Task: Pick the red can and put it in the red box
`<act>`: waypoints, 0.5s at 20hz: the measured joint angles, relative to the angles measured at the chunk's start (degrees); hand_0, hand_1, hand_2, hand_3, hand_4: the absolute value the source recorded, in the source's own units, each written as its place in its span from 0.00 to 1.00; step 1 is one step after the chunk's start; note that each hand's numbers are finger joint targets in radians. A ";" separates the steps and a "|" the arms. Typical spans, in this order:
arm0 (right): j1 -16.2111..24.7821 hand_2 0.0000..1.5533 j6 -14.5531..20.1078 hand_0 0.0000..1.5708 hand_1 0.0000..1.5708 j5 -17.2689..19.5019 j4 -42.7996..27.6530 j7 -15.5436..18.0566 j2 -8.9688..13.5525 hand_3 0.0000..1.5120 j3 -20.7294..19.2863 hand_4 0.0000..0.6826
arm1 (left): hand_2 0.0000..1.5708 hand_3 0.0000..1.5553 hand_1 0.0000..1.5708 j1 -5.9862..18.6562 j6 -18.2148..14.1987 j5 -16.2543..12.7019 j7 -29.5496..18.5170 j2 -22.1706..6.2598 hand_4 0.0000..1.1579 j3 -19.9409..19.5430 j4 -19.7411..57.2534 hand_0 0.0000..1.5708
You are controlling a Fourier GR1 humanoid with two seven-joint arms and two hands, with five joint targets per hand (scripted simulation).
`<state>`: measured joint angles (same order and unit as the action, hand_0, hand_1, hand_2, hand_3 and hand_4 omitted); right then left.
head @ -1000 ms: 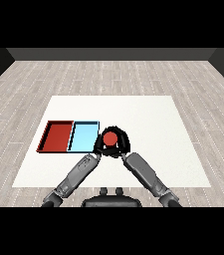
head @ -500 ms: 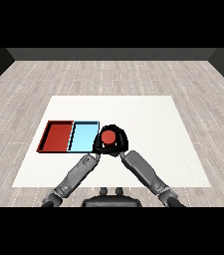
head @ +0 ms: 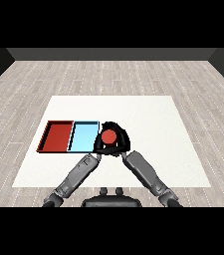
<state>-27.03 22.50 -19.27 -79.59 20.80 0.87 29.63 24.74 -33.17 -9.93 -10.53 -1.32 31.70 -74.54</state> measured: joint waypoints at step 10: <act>0.17 0.00 -1.07 0.00 0.00 4.44 -2.10 -2.11 -0.02 0.00 -2.73 0.00 | 1.00 0.96 1.00 1.62 -0.40 1.32 0.69 1.13 0.99 -0.18 0.82 1.00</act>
<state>-26.87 21.43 -14.83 -81.70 18.69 0.85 26.89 26.36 -33.58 -8.61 -9.84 -0.19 31.53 -73.72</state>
